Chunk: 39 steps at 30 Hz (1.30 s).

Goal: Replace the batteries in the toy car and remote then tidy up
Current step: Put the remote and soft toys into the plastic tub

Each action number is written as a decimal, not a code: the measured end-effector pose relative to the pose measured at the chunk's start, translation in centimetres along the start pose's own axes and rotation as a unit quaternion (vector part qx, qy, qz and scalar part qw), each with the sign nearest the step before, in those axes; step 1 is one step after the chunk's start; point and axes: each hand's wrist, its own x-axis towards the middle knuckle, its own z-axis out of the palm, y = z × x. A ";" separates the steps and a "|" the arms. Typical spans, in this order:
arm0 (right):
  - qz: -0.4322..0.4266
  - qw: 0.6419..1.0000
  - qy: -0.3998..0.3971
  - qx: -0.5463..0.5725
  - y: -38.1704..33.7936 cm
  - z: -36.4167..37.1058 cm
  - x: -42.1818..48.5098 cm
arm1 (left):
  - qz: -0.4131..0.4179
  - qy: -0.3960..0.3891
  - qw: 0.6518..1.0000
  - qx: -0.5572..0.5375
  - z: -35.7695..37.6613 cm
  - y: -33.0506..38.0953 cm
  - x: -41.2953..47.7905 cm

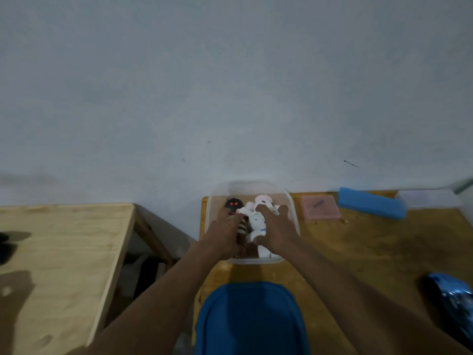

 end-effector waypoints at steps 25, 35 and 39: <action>0.014 0.999 -0.034 0.019 0.7 2.0 1.9 | -0.082 -0.022 0.996 0.009 0.5 -0.1 3.0; -0.005 0.999 -0.037 -0.018 0.9 1.2 1.8 | -0.030 0.021 0.997 0.068 1.6 0.2 2.3; -0.014 1.000 -0.026 -0.008 1.0 0.6 0.3 | -0.001 0.050 0.997 0.065 1.9 0.8 0.9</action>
